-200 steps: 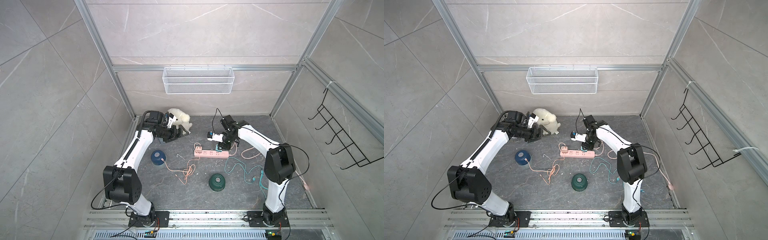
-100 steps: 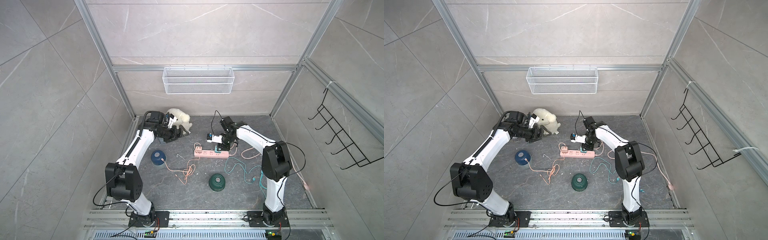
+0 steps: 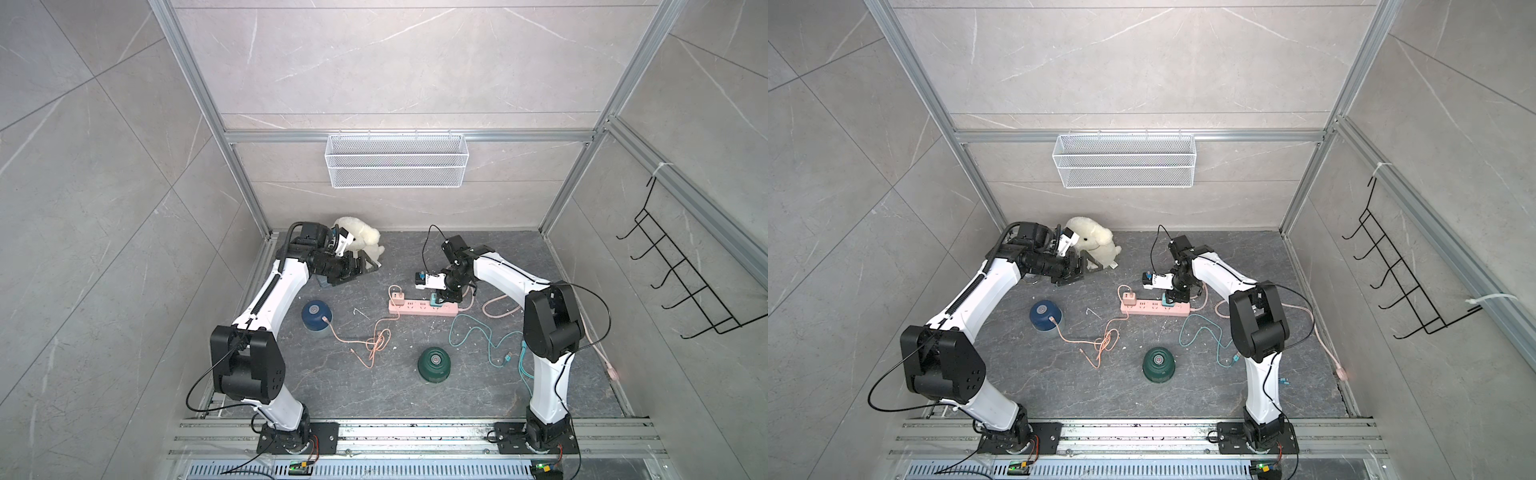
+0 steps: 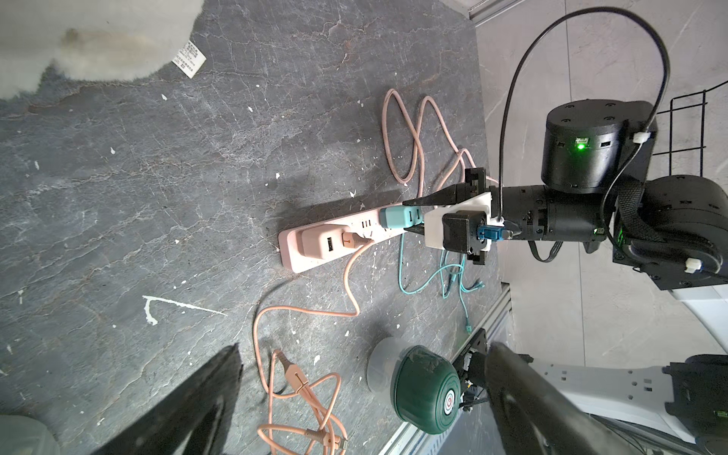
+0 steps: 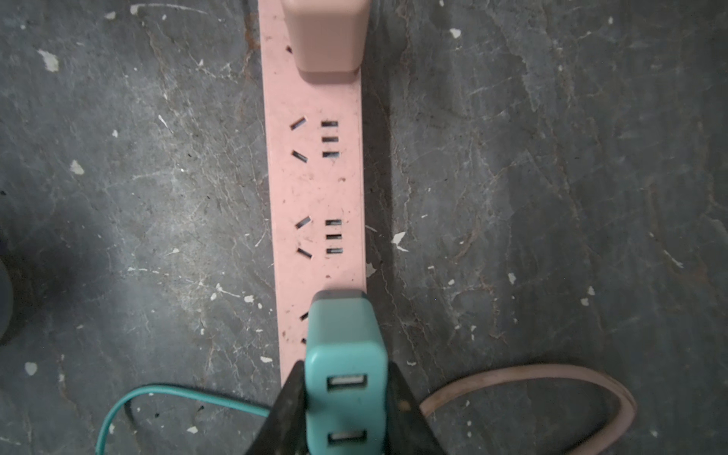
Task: Charge the cordless meat grinders
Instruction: Insert the plug into the socket, then pick up the charging cable from the center of the board.
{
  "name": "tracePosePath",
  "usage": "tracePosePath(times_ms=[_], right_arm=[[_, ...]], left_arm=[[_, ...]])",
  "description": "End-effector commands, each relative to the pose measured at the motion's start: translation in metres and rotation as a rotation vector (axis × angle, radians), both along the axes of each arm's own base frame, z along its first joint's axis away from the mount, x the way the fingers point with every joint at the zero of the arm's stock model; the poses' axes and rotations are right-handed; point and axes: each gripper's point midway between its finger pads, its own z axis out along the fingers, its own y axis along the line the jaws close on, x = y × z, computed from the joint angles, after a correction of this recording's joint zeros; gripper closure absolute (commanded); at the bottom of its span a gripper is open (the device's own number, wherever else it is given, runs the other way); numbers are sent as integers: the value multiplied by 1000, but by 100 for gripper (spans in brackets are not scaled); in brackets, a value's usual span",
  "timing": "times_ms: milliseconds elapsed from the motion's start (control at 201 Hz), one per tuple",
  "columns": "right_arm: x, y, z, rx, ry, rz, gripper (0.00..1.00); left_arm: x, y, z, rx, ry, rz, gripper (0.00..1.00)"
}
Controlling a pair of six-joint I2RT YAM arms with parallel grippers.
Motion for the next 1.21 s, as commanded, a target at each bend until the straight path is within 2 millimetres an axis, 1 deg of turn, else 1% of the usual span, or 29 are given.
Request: tracePosePath(times_ms=[0, 85, 144, 174, 244, 344, 424, 478, 493, 513, 518, 523, 528, 538, 548, 663, 762, 787, 852, 902, 942, 982, 1026, 1056, 1081, 1116, 1131, 1161, 1201], right_arm=[[-4, -39, -77, -224, 85, -12, 82], [-5, -35, -84, -231, 100, -30, 81], [2, -28, -76, -228, 74, -51, 80], [7, -23, -66, -200, 55, -71, 77], [17, -8, -29, -97, -9, -115, 69], [21, 5, 22, 15, -83, -150, 56], [20, 5, 48, 54, -129, -171, 47], [19, 5, 62, 81, -156, -196, 40], [19, 5, 66, 86, -167, -202, 38], [20, 3, 70, 94, -181, -214, 30], [19, 3, 71, 97, -186, -216, 19], [19, 3, 72, 98, -189, -219, 10], [20, 3, 73, 101, -193, -224, 5], [21, 2, 76, 107, -204, -233, 1], [21, 2, 78, 113, -211, -239, 1], [16, -2, 106, 198, -277, -347, 0], [6, 1, 140, 360, -288, -471, 0], [-2, 4, 146, 402, -260, -484, 0], [-28, 16, 160, 500, -164, -450, 0], [-47, 22, 169, 559, -96, -428, 0], [-57, 26, 176, 606, -49, -433, 0], [-61, 27, 181, 644, -29, -468, 0], [-60, 23, 184, 667, -22, -566, 0], [-53, 15, 185, 678, -12, -706, 0], [-46, 2, 182, 664, -19, -852, 0], [-42, -17, 176, 619, -14, -1036, 0], [-41, -23, 175, 598, -21, -1074, 0], [-44, -29, 172, 556, -25, -1104, 0], [-47, -41, 170, 502, -73, -1182, 0]], left_arm=[[-1, -2, 4, -24, -1, -14, 2], [-3, -1, 3, -18, 3, -14, 3], [-3, 2, 1, -1, 7, -7, 3], [-3, 2, 0, 5, 7, -6, 2], [-3, 5, -1, 17, 7, 5, 2], [-1, 6, 2, 15, -8, 27, 1], [1, 5, 7, -1, -32, 40, 1], [3, 5, 11, -10, -51, 49, 1], [3, 5, 11, -13, -53, 52, 1], [4, 5, 12, -18, -60, 57, 1], [5, 5, 13, -19, -61, 59, 1], [5, 5, 13, -21, -64, 60, 1], [5, 5, 13, -22, -63, 60, 1], [5, 4, 14, -25, -66, 62, 1], [6, 4, 14, -27, -69, 64, 0], [12, 4, 18, -39, -96, 89, 0], [16, 5, 25, -51, -159, 114, 0], [16, 3, 27, -53, -184, 116, 0], [11, -2, 31, -50, -221, 91, 0], [11, -1, 31, -21, -235, 105, 0], [14, 4, 30, 18, -241, 143, 0], [15, 8, 31, 47, -247, 168, 0], [16, 9, 34, 63, -272, 181, 0], [16, 8, 38, 77, -306, 191, 0], [16, 6, 43, 80, -342, 190, 0], [15, 3, 48, 74, -383, 190, 0], [15, 2, 51, 68, -400, 190, 0], [14, -1, 55, 53, -426, 182, 0], [14, -4, 57, 51, -453, 176, 0]])
